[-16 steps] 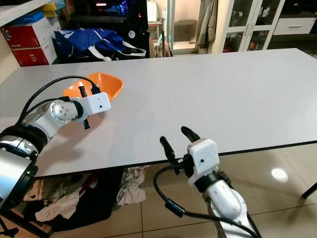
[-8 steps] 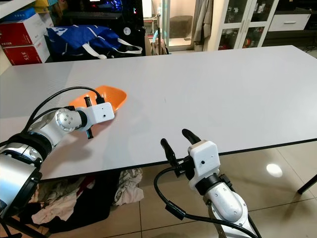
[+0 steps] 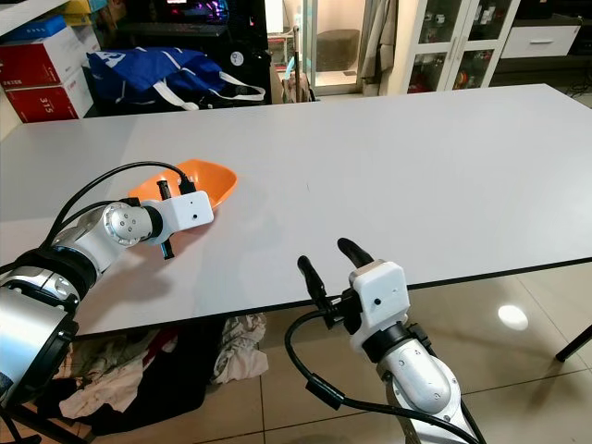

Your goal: Setting the table

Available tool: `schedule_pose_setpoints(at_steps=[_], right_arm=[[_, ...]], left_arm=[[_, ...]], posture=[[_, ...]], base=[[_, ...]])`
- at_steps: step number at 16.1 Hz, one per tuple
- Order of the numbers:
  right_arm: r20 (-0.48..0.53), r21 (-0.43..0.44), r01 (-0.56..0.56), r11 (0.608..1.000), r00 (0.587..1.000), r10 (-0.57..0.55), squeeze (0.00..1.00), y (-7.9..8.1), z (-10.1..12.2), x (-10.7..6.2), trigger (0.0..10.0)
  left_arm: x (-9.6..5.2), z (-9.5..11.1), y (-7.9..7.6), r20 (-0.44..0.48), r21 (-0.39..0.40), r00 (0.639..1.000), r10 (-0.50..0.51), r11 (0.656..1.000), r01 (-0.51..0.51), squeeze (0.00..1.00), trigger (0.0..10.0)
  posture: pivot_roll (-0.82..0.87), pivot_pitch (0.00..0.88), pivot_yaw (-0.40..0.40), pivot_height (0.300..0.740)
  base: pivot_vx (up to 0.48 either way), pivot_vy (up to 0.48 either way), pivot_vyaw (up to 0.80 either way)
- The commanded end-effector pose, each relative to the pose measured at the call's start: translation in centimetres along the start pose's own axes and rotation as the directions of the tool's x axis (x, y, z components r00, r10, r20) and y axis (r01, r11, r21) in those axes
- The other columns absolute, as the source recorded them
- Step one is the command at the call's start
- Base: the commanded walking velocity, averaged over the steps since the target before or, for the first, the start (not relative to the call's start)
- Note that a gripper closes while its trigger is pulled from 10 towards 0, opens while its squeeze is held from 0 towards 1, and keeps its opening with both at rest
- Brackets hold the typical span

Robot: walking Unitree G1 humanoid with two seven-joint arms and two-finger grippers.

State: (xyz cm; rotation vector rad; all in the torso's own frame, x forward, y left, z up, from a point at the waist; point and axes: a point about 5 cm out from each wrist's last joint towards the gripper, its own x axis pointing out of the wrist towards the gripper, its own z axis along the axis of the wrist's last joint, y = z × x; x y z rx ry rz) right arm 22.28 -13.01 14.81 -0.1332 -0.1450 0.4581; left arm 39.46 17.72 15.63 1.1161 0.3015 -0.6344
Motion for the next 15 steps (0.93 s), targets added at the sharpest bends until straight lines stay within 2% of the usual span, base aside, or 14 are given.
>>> schedule_pose_setpoints(at_steps=[1, 2, 3, 4, 5, 15], right_arm=[[-0.001, 0.000, -0.002, 1.000, 1.000, 0.002, 0.00, 0.1, 0.2, 0.2, 10.0], [0.000, 0.001, -0.003, 1.000, 1.000, 0.003, 0.00, 0.2, 0.2, 0.3, 10.0], [0.001, 0.002, -0.003, 1.000, 1.000, 0.003, 0.00, 0.2, 0.2, 0.3, 10.0], [0.000, 0.002, -0.003, 1.000, 1.000, 0.003, 0.00, 0.2, 0.2, 0.3, 10.0], [-0.001, 0.003, -0.003, 1.000, 1.000, 0.003, 0.00, 0.2, 0.1, 0.3, 10.0], [-0.012, 0.006, -0.005, 1.000, 1.000, 0.005, 0.00, 0.3, -0.2, 0.4, 10.0]], left_arm=[[-0.1, 0.5, 0.5, 0.016, 0.020, 1.000, 0.021, 1.000, -0.022, 0.07, 10.0], [0.0, 0.5, 0.3, 0.016, 0.022, 1.000, 0.013, 1.000, -0.014, 0.40, 10.0], [0.0, 0.5, 0.2, 0.015, 0.025, 1.000, 0.008, 1.000, -0.008, 0.42, 10.0], [0.1, 0.4, 0.0, 0.013, 0.030, 1.000, 0.003, 1.000, -0.004, 0.79, 10.0], [0.1, 0.4, 0.0, 0.012, 0.032, 1.000, 0.001, 0.999, -0.001, 1.00, 10.0], [0.5, 0.5, -1.3, 0.018, 0.050, 0.998, -0.056, 0.997, 0.055, 1.00, 10.0]], posture=[[-0.19, 0.029, 0.085, 0.740], [-0.19, 0.029, 0.086, 0.740], [-0.19, 0.030, 0.086, 0.740], [-0.19, 0.032, 0.086, 0.740], [-0.19, 0.033, 0.086, 0.740], [-0.18, 0.038, 0.086, 0.740]], base=[[0.000, 0.000, 0.00], [0.000, 0.000, 0.00], [0.000, 0.000, 0.00], [0.000, 0.000, 0.00], [0.000, 0.000, 0.00], [0.000, 0.000, 0.00]])
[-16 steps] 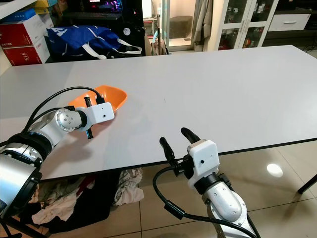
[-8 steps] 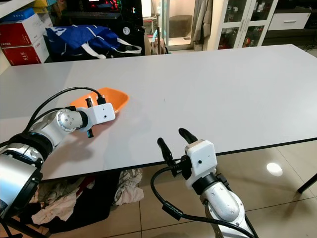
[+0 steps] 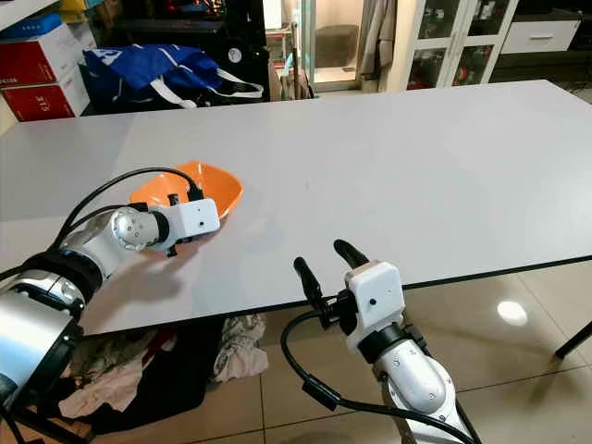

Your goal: Setting the table

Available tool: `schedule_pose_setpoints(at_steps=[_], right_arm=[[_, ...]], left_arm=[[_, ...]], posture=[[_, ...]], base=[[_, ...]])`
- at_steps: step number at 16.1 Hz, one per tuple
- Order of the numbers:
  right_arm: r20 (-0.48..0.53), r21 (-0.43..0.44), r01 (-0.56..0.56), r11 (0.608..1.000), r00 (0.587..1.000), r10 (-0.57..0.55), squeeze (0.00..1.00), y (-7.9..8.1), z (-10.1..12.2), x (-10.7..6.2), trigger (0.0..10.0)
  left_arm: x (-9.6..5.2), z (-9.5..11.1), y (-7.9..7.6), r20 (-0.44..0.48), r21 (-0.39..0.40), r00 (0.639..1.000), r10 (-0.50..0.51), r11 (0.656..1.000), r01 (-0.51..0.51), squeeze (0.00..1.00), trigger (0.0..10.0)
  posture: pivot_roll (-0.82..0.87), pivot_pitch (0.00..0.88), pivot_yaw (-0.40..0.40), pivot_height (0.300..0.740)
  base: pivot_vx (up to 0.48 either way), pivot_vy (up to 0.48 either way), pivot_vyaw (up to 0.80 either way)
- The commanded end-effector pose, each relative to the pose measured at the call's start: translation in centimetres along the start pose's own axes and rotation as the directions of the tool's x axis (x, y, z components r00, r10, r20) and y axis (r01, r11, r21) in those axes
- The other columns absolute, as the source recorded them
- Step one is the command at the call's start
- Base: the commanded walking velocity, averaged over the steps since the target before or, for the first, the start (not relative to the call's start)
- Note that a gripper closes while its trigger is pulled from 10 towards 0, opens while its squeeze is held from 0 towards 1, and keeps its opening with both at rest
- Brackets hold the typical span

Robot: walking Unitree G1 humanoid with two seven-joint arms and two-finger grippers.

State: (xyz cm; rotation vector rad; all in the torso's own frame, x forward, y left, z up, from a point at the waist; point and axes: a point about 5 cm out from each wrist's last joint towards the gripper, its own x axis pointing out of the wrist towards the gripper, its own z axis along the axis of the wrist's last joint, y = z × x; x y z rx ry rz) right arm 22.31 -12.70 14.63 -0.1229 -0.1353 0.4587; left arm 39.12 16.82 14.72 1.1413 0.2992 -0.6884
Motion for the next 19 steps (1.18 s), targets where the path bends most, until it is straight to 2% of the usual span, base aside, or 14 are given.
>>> schedule_pose_setpoints(at_steps=[1, 5, 7, 8, 10, 19], right_arm=[[-0.006, -0.005, -0.005, 1.000, 1.000, 0.005, 0.00, 0.1, -0.1, 0.2, 10.0], [-0.009, -0.001, -0.007, 1.000, 1.000, 0.007, 0.00, 0.2, -0.2, 0.3, 10.0], [-0.011, 0.001, -0.007, 1.000, 1.000, 0.007, 0.00, 0.2, -0.4, 0.3, 10.0], [-0.011, 0.002, -0.010, 1.000, 1.000, 0.010, 0.00, 0.2, -0.4, 0.3, 10.0], [-0.009, 0.003, -0.014, 1.000, 1.000, 0.014, 0.00, 0.2, -0.4, 0.4, 10.0], [-0.009, 0.011, -0.018, 1.000, 1.000, 0.018, 0.00, 0.3, -1.3, 0.9, 10.0]], left_arm=[[0.1, 0.0, -0.4, 0.002, 0.012, 1.000, -0.023, 1.000, 0.023, 1.00, 10.0], [0.1, -0.2, -0.9, 0.009, 0.022, 0.999, -0.051, 0.998, 0.051, 1.00, 10.0], [-0.1, 0.0, 0.0, 0.015, 0.046, 1.000, -0.011, 0.999, 0.011, 1.00, 10.0], [-0.4, 0.3, 1.0, 0.022, 0.040, 0.999, 0.032, 0.999, -0.033, 1.00, 10.0], [-0.6, 0.4, 1.6, 0.023, 0.034, 0.999, 0.045, 0.998, -0.046, 1.00, 10.0], [-0.4, 0.3, 1.0, 0.017, 0.050, 1.000, 0.010, 0.999, -0.011, 1.00, 10.0]], posture=[[-0.18, 0.039, 0.086, 0.740], [-0.17, 0.039, 0.084, 0.740], [-0.16, 0.036, 0.081, 0.740], [-0.16, 0.033, 0.078, 0.740], [-0.15, 0.029, 0.077, 0.740], [-0.15, 0.012, 0.080, 0.740]], base=[[0.000, 0.000, 0.00], [0.000, 0.000, 0.00], [0.000, 0.000, 0.00], [0.000, 0.000, 0.00], [0.000, 0.000, 0.00], [0.000, 0.000, 0.00]])
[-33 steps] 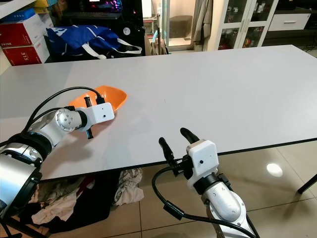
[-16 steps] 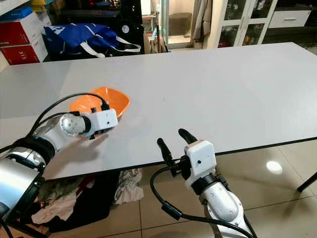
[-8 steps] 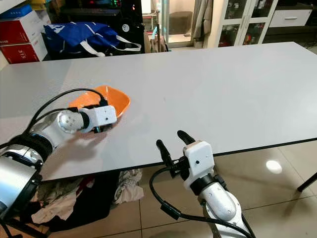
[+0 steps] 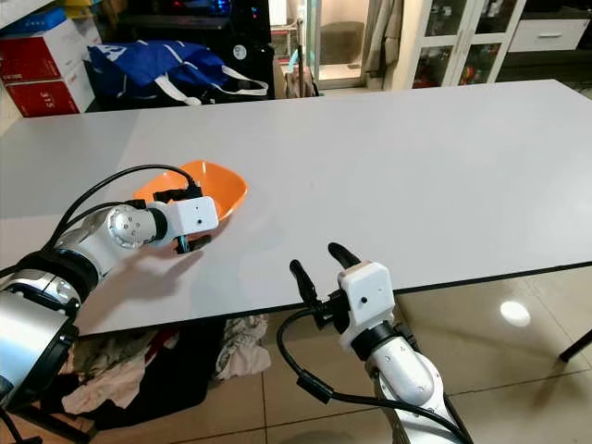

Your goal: Setting the table

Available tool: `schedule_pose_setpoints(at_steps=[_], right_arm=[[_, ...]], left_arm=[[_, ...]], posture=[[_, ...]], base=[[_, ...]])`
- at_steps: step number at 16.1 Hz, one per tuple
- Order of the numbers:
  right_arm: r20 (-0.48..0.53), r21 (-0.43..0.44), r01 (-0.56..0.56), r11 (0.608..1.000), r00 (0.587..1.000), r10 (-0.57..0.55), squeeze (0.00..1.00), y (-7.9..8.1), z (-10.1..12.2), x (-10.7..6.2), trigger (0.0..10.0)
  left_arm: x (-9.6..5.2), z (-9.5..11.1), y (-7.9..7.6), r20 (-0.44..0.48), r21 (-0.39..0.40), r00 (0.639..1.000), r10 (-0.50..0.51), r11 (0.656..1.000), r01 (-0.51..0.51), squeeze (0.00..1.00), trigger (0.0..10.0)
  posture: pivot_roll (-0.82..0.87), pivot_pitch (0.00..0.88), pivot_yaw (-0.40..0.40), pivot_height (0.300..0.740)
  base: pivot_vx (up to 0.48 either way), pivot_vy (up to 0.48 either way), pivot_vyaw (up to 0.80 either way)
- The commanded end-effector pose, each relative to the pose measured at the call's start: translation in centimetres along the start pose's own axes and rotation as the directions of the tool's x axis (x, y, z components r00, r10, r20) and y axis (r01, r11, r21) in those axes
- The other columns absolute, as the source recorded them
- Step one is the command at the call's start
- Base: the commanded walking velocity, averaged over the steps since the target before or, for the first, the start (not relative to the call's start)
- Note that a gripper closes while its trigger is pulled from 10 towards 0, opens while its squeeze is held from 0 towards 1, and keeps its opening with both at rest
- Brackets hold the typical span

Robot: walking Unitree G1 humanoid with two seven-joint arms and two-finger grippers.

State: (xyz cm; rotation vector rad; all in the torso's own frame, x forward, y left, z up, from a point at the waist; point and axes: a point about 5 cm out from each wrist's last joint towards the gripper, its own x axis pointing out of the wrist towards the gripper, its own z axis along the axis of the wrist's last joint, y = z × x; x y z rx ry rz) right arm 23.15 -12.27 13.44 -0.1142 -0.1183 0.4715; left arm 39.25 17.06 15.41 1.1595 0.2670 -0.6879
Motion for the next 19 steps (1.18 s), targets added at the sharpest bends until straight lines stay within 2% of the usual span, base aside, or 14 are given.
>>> schedule_pose_setpoints(at_steps=[1, 9, 14, 17, 19], right_arm=[[0.011, -0.003, -0.015, 1.000, 1.000, 0.015, 0.00, 0.0, 0.2, 0.0, 10.0], [0.019, 0.002, -0.031, 1.000, 0.999, 0.031, 0.00, 0.3, 0.6, 0.2, 10.0], [0.021, 0.004, -0.025, 1.000, 0.999, 0.025, 0.00, 0.3, 0.2, 1.0, 10.0], [0.029, 0.003, -0.017, 1.000, 0.999, 0.017, 0.00, 0.1, 0.0, 1.4, 10.0], [0.030, 0.007, -0.007, 1.000, 1.000, 0.007, 0.00, 0.0, -0.2, 1.8, 10.0]], left_arm=[[0.0, 0.3, 0.3, -0.002, 0.026, 1.000, -0.008, 1.000, 0.008, 1.00, 10.0], [0.0, 0.8, 0.6, 0.021, 0.018, 1.000, -0.007, 1.000, 0.006, 1.00, 10.0], [-1.0, 1.4, 3.0, 0.066, 0.032, 0.997, 0.040, 0.999, -0.043, 1.00, 10.0], [-1.7, 1.6, 4.3, 0.105, -0.002, 0.990, 0.089, 0.996, -0.089, 1.00, 10.0], [-2.7, 2.1, 6.0, 0.163, -0.045, 0.975, 0.152, 0.988, -0.146, 1.00, 10.0]], posture=[[-0.16, 0.010, 0.082, 0.740], [-0.15, 0.000, 0.074, 0.740], [-0.13, 0.000, 0.078, 0.740], [-0.11, 0.000, 0.078, 0.740], [-0.10, 0.000, 0.076, 0.740]], base=[[0.000, 0.000, 0.00], [0.000, 0.000, 0.00], [0.000, 0.000, 0.00], [0.000, 0.000, 0.00], [0.000, 0.000, 0.00]])
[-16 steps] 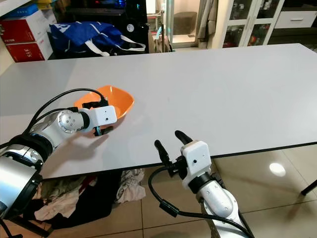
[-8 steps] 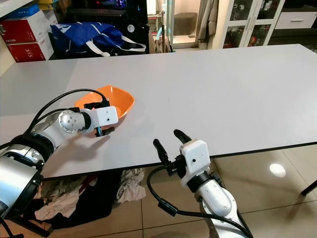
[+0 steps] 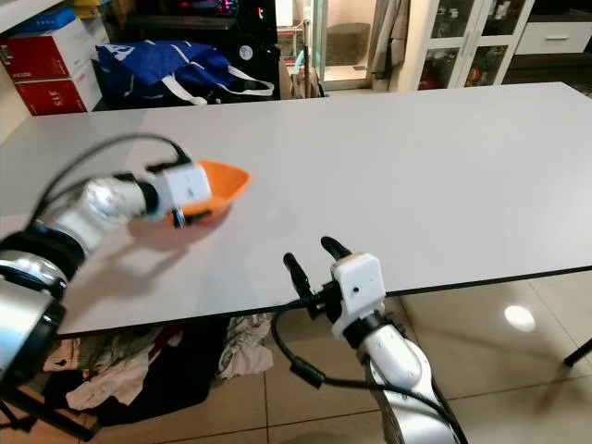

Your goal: Setting the table

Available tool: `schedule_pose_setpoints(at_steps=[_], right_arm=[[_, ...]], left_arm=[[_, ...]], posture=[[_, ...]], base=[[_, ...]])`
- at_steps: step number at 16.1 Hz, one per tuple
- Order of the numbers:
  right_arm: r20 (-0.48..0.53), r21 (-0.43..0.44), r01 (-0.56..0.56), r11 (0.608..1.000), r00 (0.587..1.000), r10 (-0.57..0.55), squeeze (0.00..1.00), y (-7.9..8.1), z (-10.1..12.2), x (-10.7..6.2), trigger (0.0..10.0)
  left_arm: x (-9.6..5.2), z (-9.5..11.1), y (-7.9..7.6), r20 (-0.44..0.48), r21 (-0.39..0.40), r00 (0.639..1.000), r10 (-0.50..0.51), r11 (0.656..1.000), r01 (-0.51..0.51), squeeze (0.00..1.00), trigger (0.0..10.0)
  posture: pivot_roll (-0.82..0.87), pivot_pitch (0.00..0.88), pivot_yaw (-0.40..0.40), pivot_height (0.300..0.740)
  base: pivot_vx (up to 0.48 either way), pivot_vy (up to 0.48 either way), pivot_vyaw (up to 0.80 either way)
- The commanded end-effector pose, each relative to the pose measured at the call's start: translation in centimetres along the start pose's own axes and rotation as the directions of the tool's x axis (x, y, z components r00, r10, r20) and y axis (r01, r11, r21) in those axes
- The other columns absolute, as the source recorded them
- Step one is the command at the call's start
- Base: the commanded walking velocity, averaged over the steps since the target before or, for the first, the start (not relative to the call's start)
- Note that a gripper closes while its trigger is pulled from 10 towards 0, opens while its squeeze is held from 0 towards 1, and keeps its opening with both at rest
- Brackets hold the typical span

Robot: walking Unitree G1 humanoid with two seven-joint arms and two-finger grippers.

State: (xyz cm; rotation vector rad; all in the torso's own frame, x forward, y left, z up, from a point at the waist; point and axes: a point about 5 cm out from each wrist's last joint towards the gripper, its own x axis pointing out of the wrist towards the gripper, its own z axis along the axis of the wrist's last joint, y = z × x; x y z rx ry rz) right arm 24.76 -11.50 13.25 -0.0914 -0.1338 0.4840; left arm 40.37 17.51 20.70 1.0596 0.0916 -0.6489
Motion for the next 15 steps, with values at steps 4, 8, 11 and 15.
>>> schedule_pose_setpoints(at_steps=[4, 8, 11, 15], right_arm=[[0.016, -0.027, 0.036, 0.999, 0.999, -0.035, 0.00, -0.9, -0.3, 0.5, 10.0], [0.022, -0.032, 0.014, 0.999, 1.000, -0.013, 0.00, -0.8, -0.4, 0.8, 10.0], [0.026, -0.030, 0.011, 0.999, 1.000, -0.010, 0.00, -0.8, -0.5, 1.0, 10.0], [0.035, -0.047, 0.096, 0.994, 0.995, -0.094, 0.00, -2.0, -0.5, 1.4, 10.0]], left_arm=[[-2.9, 3.0, 6.0, 0.258, -0.186, 0.939, 0.228, 0.965, -0.183, 1.00, 10.0], [-5.2, 1.6, 6.5, 0.317, -0.293, 0.899, 0.303, 0.932, -0.211, 0.00, 10.0], [-7.0, 0.0, 5.6, 0.300, -0.535, 0.827, 0.475, 0.802, -0.266, 0.00, 10.0], [-9.9, -1.5, -1.6, 0.140, -0.709, 0.775, 0.617, 0.608, -0.356, 0.00, 10.0]], posture=[[-0.07, 0.000, 0.057, 0.740], [-0.04, 0.000, 0.043, 0.740], [-0.03, 0.000, 0.040, 0.740], [0.00, 0.000, 0.029, 0.740]], base=[[0.000, 0.000, 0.00], [0.000, 0.000, 0.00], [0.000, 0.000, 0.00], [0.000, 0.000, 0.00]])
